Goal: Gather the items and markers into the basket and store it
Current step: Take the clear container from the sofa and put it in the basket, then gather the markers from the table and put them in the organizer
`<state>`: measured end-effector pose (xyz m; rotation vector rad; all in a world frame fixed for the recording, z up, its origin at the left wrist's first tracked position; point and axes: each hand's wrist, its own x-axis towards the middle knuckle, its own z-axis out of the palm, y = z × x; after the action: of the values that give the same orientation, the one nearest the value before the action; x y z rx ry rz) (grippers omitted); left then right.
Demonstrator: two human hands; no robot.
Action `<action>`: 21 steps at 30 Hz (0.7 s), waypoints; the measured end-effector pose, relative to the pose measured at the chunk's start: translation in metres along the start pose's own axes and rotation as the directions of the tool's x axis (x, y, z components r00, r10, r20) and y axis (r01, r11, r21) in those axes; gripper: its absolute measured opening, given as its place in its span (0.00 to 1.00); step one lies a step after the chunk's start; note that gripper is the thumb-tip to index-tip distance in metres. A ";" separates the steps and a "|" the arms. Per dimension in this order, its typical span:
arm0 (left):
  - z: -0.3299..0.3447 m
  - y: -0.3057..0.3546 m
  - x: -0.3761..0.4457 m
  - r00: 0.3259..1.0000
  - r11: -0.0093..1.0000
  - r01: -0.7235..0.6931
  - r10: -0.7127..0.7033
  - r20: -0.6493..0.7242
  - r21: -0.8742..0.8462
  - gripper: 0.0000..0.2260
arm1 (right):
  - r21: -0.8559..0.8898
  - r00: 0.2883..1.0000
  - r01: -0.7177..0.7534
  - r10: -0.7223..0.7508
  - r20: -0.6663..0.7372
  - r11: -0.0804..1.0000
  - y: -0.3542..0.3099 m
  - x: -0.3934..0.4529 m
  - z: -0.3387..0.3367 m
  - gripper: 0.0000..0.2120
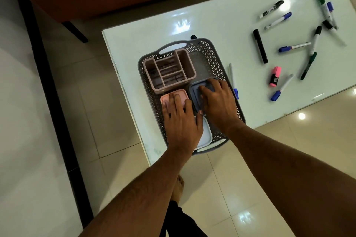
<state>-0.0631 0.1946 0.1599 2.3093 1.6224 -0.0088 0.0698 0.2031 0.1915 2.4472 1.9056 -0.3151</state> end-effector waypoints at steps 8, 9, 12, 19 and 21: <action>-0.002 0.008 -0.004 0.999 0.999 0.036 -0.035 -0.033 0.031 0.27 | -0.001 1.000 0.006 -0.006 -0.012 1.000 0.006 -0.001 0.006 0.20; -0.002 0.011 -0.004 0.998 0.999 0.044 -0.043 -0.043 0.031 0.26 | 0.014 1.000 0.009 -0.009 -0.005 1.000 0.009 0.000 0.006 0.21; -0.003 0.026 -0.002 0.990 0.999 0.045 -0.045 -0.132 -0.004 0.24 | 0.095 0.999 0.036 -0.033 -0.035 0.995 0.019 0.003 0.006 0.23; -0.012 0.111 0.036 0.912 0.977 -0.001 -0.088 -0.400 -0.215 0.20 | 0.287 0.905 0.144 -0.009 -0.425 0.947 0.078 0.029 -0.016 0.18; -0.014 0.139 0.052 0.900 0.969 -0.021 -0.089 -0.427 -0.245 0.18 | 0.317 0.880 0.119 0.048 -0.473 0.941 0.106 0.043 -0.023 0.13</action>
<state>0.0807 0.2034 0.1988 2.1905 1.7435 0.7112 0.1853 0.2204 0.1958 2.9387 2.2425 -0.0344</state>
